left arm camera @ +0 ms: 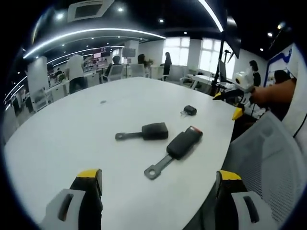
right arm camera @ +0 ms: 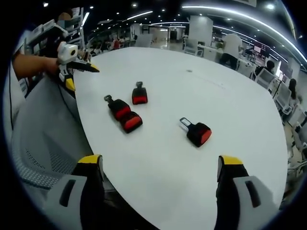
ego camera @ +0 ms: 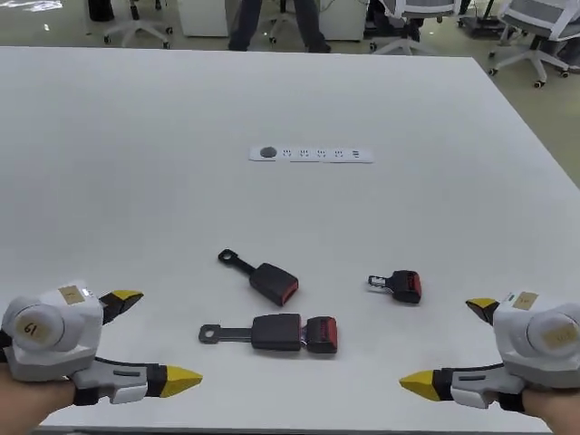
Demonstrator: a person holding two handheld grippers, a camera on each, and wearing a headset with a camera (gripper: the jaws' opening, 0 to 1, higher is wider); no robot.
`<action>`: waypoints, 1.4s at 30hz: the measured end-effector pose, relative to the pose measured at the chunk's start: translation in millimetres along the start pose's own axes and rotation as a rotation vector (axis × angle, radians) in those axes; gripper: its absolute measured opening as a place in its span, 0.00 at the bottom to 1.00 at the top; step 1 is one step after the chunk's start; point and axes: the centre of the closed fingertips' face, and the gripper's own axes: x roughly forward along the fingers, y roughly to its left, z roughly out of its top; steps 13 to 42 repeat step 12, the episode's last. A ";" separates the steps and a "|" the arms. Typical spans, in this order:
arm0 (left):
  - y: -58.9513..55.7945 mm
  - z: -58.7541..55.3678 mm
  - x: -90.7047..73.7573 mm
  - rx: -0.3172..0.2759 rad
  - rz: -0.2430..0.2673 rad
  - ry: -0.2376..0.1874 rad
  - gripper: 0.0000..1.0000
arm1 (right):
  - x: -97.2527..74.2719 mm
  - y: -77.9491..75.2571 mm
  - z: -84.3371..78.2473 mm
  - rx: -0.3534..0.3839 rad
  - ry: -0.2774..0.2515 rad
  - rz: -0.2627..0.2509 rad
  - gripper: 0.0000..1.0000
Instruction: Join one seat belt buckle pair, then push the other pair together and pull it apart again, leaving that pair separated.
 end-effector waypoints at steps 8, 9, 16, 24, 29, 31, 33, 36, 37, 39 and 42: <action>-6.0 7.7 -2.6 -0.032 -0.007 -0.032 1.00 | -0.9 -7.3 0.9 0.004 -0.005 -0.004 0.99; -6.7 6.9 -2.2 -0.023 -0.008 -0.028 1.00 | -1.2 -7.8 0.9 0.005 -0.005 -0.006 0.99; -9.4 4.0 -2.0 -0.019 -0.007 -0.015 1.00 | -3.2 -7.7 2.7 0.004 -0.005 -0.009 0.99; -9.4 4.0 -2.0 -0.019 -0.007 -0.015 1.00 | -3.2 -7.7 2.7 0.004 -0.005 -0.009 0.99; -9.4 4.0 -2.0 -0.019 -0.007 -0.015 1.00 | -3.2 -7.7 2.7 0.004 -0.005 -0.009 0.99; -9.4 4.0 -2.0 -0.019 -0.007 -0.015 1.00 | -3.2 -7.7 2.7 0.004 -0.005 -0.009 0.99; -9.4 4.0 -2.0 -0.019 -0.007 -0.015 1.00 | -3.2 -7.7 2.7 0.004 -0.005 -0.009 0.99; -9.4 4.0 -2.0 -0.019 -0.007 -0.015 1.00 | -3.2 -7.7 2.7 0.004 -0.005 -0.009 0.99; -9.4 4.0 -2.0 -0.019 -0.007 -0.015 1.00 | -3.2 -7.7 2.7 0.004 -0.005 -0.009 0.99; -9.4 4.0 -2.0 -0.019 -0.007 -0.015 1.00 | -3.2 -7.7 2.7 0.004 -0.005 -0.009 0.99; -9.4 4.0 -2.0 -0.019 -0.007 -0.015 1.00 | -3.2 -7.7 2.7 0.004 -0.005 -0.009 0.99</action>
